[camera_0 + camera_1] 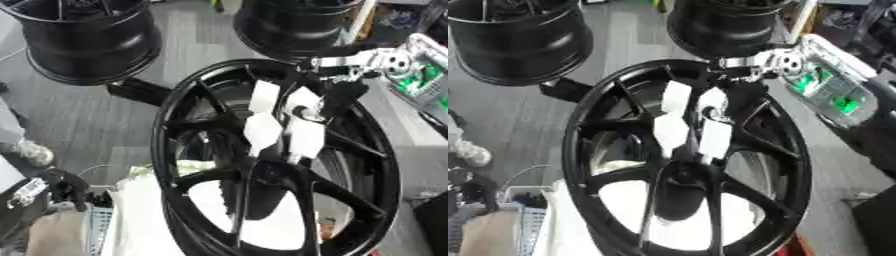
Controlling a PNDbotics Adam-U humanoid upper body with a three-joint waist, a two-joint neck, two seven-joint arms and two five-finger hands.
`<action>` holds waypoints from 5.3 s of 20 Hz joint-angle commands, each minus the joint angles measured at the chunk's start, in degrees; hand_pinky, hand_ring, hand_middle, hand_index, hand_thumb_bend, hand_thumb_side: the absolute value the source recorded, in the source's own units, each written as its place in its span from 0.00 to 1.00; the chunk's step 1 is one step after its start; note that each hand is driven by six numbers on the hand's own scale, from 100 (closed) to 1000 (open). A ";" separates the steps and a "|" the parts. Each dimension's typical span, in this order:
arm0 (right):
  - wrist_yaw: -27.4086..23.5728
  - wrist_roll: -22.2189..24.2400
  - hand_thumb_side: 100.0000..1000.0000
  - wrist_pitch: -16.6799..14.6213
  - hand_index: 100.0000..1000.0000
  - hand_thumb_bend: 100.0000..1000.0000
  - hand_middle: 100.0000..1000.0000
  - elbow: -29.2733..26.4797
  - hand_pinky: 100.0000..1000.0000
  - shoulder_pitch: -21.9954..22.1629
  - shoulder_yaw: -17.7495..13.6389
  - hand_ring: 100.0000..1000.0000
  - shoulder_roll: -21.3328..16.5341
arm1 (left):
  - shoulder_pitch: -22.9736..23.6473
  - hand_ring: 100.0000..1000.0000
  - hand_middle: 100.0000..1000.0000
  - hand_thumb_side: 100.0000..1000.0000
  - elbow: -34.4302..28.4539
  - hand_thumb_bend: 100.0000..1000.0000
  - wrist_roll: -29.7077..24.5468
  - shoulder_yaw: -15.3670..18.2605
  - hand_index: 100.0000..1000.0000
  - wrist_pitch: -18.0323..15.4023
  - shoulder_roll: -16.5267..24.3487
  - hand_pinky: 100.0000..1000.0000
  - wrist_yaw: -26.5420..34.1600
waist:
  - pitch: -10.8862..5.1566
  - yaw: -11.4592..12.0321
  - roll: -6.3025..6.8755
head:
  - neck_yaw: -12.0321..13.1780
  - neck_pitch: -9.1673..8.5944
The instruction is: Pull the pin out of the wheel hub.
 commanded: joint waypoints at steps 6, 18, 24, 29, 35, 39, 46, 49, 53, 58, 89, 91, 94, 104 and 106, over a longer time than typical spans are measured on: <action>1.89 3.55 0.25 1.66 0.89 0.20 0.72 -0.01 0.62 0.29 -0.90 0.35 -1.66 | -0.65 0.42 0.42 1.00 -1.20 0.00 0.09 0.07 0.62 0.08 0.93 0.51 -0.04 | -0.75 -0.20 0.19 | 0.28 -0.15; 8.00 7.90 0.33 1.78 0.81 0.19 0.65 -0.19 0.64 0.90 -1.73 0.39 -2.14 | -0.62 0.42 0.42 1.00 -1.17 0.00 0.09 0.14 0.62 -0.01 0.99 0.51 0.03 | -0.78 -0.40 0.27 | 0.37 -0.15; 9.34 8.08 0.27 1.81 0.72 0.14 0.58 -0.19 0.61 0.97 -1.90 0.42 -2.10 | -0.61 0.42 0.42 1.00 -1.17 0.00 0.09 0.17 0.62 0.00 1.01 0.51 0.05 | -0.80 -0.42 0.26 | 0.40 -0.15; 9.48 8.06 0.18 1.88 0.65 0.06 0.54 -0.44 0.57 0.92 -2.14 0.38 -2.08 | -0.58 0.42 0.42 1.00 -1.16 0.00 0.09 0.19 0.62 0.00 1.02 0.51 0.04 | -0.80 -0.48 0.26 | 0.44 -0.15; 8.72 7.08 0.07 2.05 0.57 0.00 0.46 -0.90 0.51 0.96 -2.43 0.34 -2.01 | -0.56 0.42 0.42 1.00 -1.13 0.00 0.09 0.20 0.62 -0.01 1.05 0.51 0.00 | -0.77 -0.53 0.27 | 0.49 -0.15; 7.07 5.50 0.01 2.36 0.53 0.00 0.43 -1.11 0.47 1.02 -2.60 0.31 -2.04 | -0.57 0.42 0.42 1.00 -1.14 0.00 0.09 0.24 0.62 0.02 1.01 0.51 0.02 | -0.77 -0.50 0.27 | 0.51 -0.15; 5.13 3.32 0.00 2.92 0.52 0.00 0.41 -1.59 0.44 0.88 -3.04 0.29 -2.27 | -0.56 0.41 0.42 1.00 -1.16 0.00 0.09 0.24 0.62 0.14 0.97 0.51 -0.01 | -0.84 -0.48 0.19 | 0.56 -0.15; 4.75 2.68 0.00 3.20 0.52 0.00 0.41 -1.91 0.44 0.71 -3.46 0.29 -2.39 | -0.53 0.41 0.42 1.00 -1.16 0.00 0.09 0.22 0.62 0.20 0.98 0.51 -0.05 | -0.89 -0.51 0.14 | 0.60 -0.15; 4.53 2.33 0.00 3.56 0.52 0.00 0.41 -2.05 0.43 0.38 -3.88 0.28 -2.52 | -0.51 0.41 0.42 1.00 -1.21 0.00 0.09 0.21 0.62 0.31 0.96 0.51 -0.06 | -0.95 -0.52 0.04 | 0.63 -0.15; 4.63 2.17 0.00 3.83 0.51 0.00 0.40 -1.70 0.43 -0.44 -4.41 0.28 -2.58 | -0.46 0.41 0.42 1.00 -1.27 0.00 0.09 0.22 0.62 0.44 0.98 0.51 -0.09 | -1.04 -0.56 -0.09 | 0.78 -0.15; 12.81 -10.62 0.00 15.99 0.51 0.00 0.37 9.36 0.34 19.72 -30.50 0.25 -9.11 | 1.41 0.41 0.42 1.00 -1.69 0.00 0.09 3.27 0.63 1.82 1.56 0.51 -0.45 | -2.61 -5.46 -0.89 | 5.06 -0.15; 14.61 -12.42 0.00 17.79 0.53 0.00 0.38 12.23 0.36 22.62 -33.42 0.27 -7.50 | 1.47 0.41 0.42 1.00 -1.65 0.00 0.09 3.42 0.63 1.73 1.65 0.51 -0.38 | -2.63 -5.80 -0.80 | 5.20 -0.15; 17.25 -15.06 0.00 20.42 0.64 0.00 0.46 14.74 0.42 26.91 -37.71 0.32 -4.53 | 1.44 0.41 0.42 1.00 -1.59 0.00 0.09 3.43 0.63 1.60 1.66 0.51 -0.32 | -2.61 -5.84 -0.67 | 5.15 -0.15; 26.04 -23.85 0.38 25.75 0.96 0.23 0.84 18.07 0.75 35.04 -50.85 0.79 3.97 | 1.14 0.41 0.42 1.00 -1.47 0.00 0.09 3.22 0.63 1.32 1.43 0.51 0.11 | -2.82 -5.29 -0.17 | 4.76 -0.15; 27.52 -25.57 0.38 25.77 0.96 0.23 0.84 18.21 0.74 34.94 -51.32 0.79 4.59 | 1.15 0.41 0.42 1.00 -1.45 0.00 0.09 3.21 0.63 1.27 1.36 0.51 0.19 | -2.90 -5.21 -0.04 | 4.70 -0.15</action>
